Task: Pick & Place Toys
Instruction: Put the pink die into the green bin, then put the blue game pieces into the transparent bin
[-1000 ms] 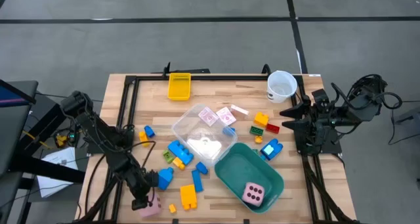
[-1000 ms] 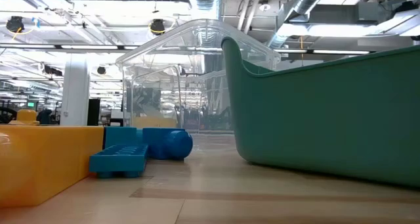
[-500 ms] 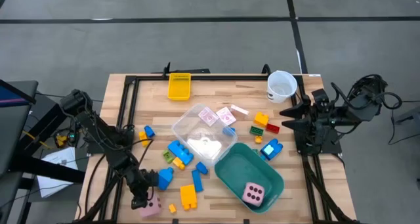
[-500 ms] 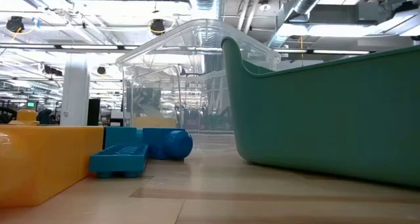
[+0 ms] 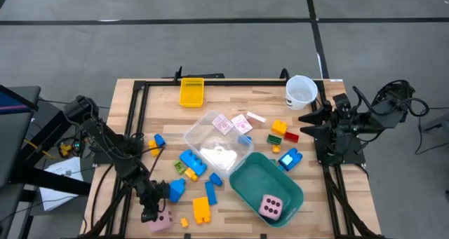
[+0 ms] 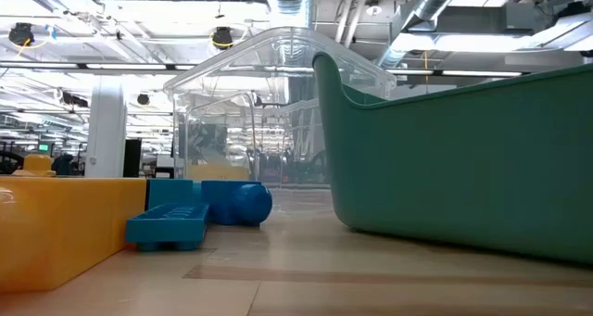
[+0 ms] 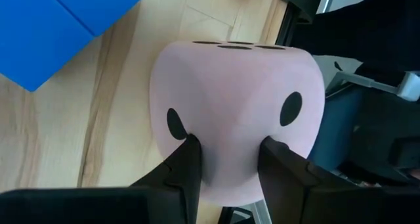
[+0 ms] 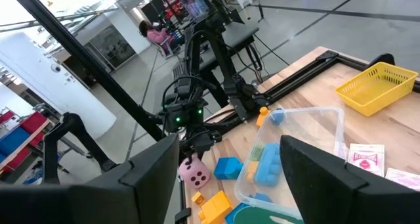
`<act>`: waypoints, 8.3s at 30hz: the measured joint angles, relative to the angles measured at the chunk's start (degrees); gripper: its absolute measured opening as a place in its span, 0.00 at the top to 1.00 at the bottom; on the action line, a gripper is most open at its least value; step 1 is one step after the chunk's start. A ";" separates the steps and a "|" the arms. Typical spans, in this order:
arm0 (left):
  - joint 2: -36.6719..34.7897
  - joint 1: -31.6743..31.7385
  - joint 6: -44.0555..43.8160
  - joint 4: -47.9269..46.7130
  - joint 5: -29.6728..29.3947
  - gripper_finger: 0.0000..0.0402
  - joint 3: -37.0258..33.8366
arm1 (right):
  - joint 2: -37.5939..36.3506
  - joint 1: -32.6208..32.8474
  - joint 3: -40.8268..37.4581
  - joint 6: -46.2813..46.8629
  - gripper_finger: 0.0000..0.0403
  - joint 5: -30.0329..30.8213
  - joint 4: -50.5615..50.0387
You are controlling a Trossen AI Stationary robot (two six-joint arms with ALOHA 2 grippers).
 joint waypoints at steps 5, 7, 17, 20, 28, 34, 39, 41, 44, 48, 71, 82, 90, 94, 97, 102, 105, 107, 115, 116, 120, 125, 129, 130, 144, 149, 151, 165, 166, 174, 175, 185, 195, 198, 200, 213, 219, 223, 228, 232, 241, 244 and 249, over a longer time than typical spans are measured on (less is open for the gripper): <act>-3.60 0.11 -2.52 -0.02 -3.49 0.73 -0.43 | 0.00 0.00 0.00 -0.40 0.37 0.00 0.04; -5.45 0.14 -4.23 -0.26 -6.04 0.75 -0.52 | 0.00 0.01 0.00 -0.65 0.37 0.00 0.06; -11.83 4.04 -6.18 2.66 -10.22 0.84 -0.50 | -0.05 0.04 0.00 -1.44 0.37 -0.01 0.07; -11.86 5.92 -5.69 5.59 -10.37 0.86 -0.50 | -0.09 0.05 0.00 -1.44 0.37 -0.24 0.08; -11.88 12.87 0.04 19.30 -15.92 0.92 0.69 | -0.09 0.22 0.00 -1.62 0.37 -0.46 0.07; -9.14 22.63 13.52 21.32 -17.85 0.98 9.79 | -0.13 0.22 0.00 -1.75 0.37 -0.48 0.09; -0.92 30.38 23.08 21.34 -12.85 1.00 19.85 | -1.14 0.22 -0.02 -2.74 0.37 -0.52 0.11; 3.56 32.56 25.85 21.23 -10.04 1.00 24.27 | -1.42 0.22 -0.02 -3.34 0.37 -0.51 0.11; 10.13 34.80 29.33 21.19 -6.03 0.99 30.24 | -2.08 0.22 -0.02 -4.25 0.37 -0.50 0.11; 17.33 36.69 31.97 21.02 -2.66 0.99 36.24 | -2.64 0.20 -0.02 -6.15 0.37 -0.51 0.07; 26.41 36.72 34.42 16.36 -1.51 1.00 44.14 | -3.91 0.20 -0.02 -9.56 0.37 -2.03 -1.42; 24.03 36.79 34.82 15.76 -1.50 1.00 44.14 | -3.91 0.11 -0.02 -10.00 0.37 -1.98 -1.36; 17.29 36.99 38.99 11.54 -3.37 1.00 44.11 | -3.91 0.11 -0.02 -10.45 0.37 0.38 -1.36; 13.21 37.03 40.43 6.40 -6.11 1.00 43.96 | -3.91 0.11 -0.02 -10.45 0.37 0.96 -1.24; 9.74 37.03 40.65 2.35 -8.30 1.00 43.97 | -3.91 0.11 -0.02 -10.45 0.37 1.31 -1.20; 4.49 37.02 40.32 -3.58 -9.79 1.00 43.96 | -3.81 0.11 -0.02 -10.45 0.37 2.68 -1.06; 1.06 36.21 38.86 -7.83 -9.83 1.00 43.96 | -3.80 0.11 -0.02 -10.45 0.37 2.82 -0.75; -0.92 35.26 37.91 -10.89 -9.78 1.00 43.98 | -3.80 0.11 -0.02 -10.45 0.37 2.82 -0.74; -6.50 29.87 33.94 -19.94 -9.75 1.00 43.98 | -3.02 0.11 0.00 -10.43 0.37 4.13 -0.41; -6.82 29.01 33.93 -20.77 -9.75 1.00 43.98 | -2.93 0.11 0.00 -10.40 0.37 4.11 -0.35; -6.93 26.22 32.71 -23.39 -9.72 1.00 43.98 | -3.04 0.13 0.00 -10.38 0.37 4.11 -0.32; -5.61 23.80 27.94 -31.36 -12.83 1.00 43.98 | -3.04 0.11 0.00 -9.92 0.37 4.13 -0.26; -4.30 22.35 17.90 -40.36 -17.31 1.00 43.98 | -2.65 0.11 0.00 -9.73 0.37 4.11 0.18; -3.80 22.14 12.13 -43.56 -18.54 0.99 43.98 | -2.60 0.11 0.00 -9.52 0.37 4.11 0.17; 10.79 18.39 -12.29 -55.20 -14.97 0.33 43.98 | -2.60 0.15 0.00 -8.92 0.37 2.36 0.11; 17.18 18.21 -15.20 -56.29 -10.07 0.08 43.98 | -2.60 0.15 0.00 -8.93 0.37 2.33 0.06; 19.26 18.21 -15.56 -56.30 -8.13 0.02 43.98 | -2.67 0.15 0.00 -8.95 0.37 1.82 0.04; 22.82 17.40 -18.11 -50.52 -7.98 0.09 39.36 | -2.78 0.15 0.00 -9.55 0.37 0.85 -0.04; 22.47 17.40 -18.41 -49.36 -7.68 0.08 37.99 | -2.78 0.15 0.00 -9.53 0.37 0.84 -0.04; 21.67 17.20 -19.61 -39.46 -6.43 0.07 31.95 | -2.78 0.15 0.00 -9.34 0.37 0.83 0.11; 21.67 17.09 -19.61 -39.09 -6.42 0.07 31.46 | -2.78 0.15 0.00 -9.19 0.37 0.83 0.11; 21.69 16.92 -23.07 -35.14 -6.51 0.06 26.08 | -2.78 0.11 0.00 -8.90 0.37 0.90 0.11; 21.69 16.92 -25.36 -28.47 -6.73 0.07 22.04 | -2.78 0.11 0.00 -8.87 0.37 1.25 0.13; 21.69 16.92 -25.67 -27.59 -7.01 0.07 20.91 | -2.78 0.11 0.00 -8.85 0.37 1.29 0.15; 21.69 16.92 -25.70 -27.55 -8.54 0.07 20.54 | -2.78 0.11 0.00 -8.85 0.37 1.29 0.15; 21.69 16.85 -21.44 -27.37 -10.33 0.29 20.51 | -2.78 -1.68 0.00 -8.74 0.37 1.27 0.15; 20.82 16.81 -18.05 -26.41 -8.91 0.29 20.51 | -2.78 -1.88 0.00 -8.90 0.37 1.27 0.15; 17.50 16.81 -16.17 -26.63 -8.98 0.29 20.51 | -2.78 -1.88 0.00 -8.90 0.37 1.27 0.15; 10.07 16.10 -12.90 -26.50 -9.53 0.29 20.51 | -2.78 -1.88 0.00 -8.90 0.37 1.27 0.15; 3.41 14.69 -9.83 -26.51 -10.87 0.29 20.53 | -2.78 -1.86 0.00 -8.91 0.37 1.27 0.13; -7.58 11.63 -5.88 -23.27 -18.30 0.29 20.53 | -2.74 -1.86 0.00 -8.99 0.37 1.27 0.13; -9.26 11.71 -5.84 -19.56 -24.01 0.29 20.53 | -2.67 -1.86 0.00 -9.11 0.37 1.27 0.11; -9.41 14.29 1.51 -8.16 -28.94 0.27 20.53 | -2.67 -1.84 0.00 -9.43 0.37 1.27 0.09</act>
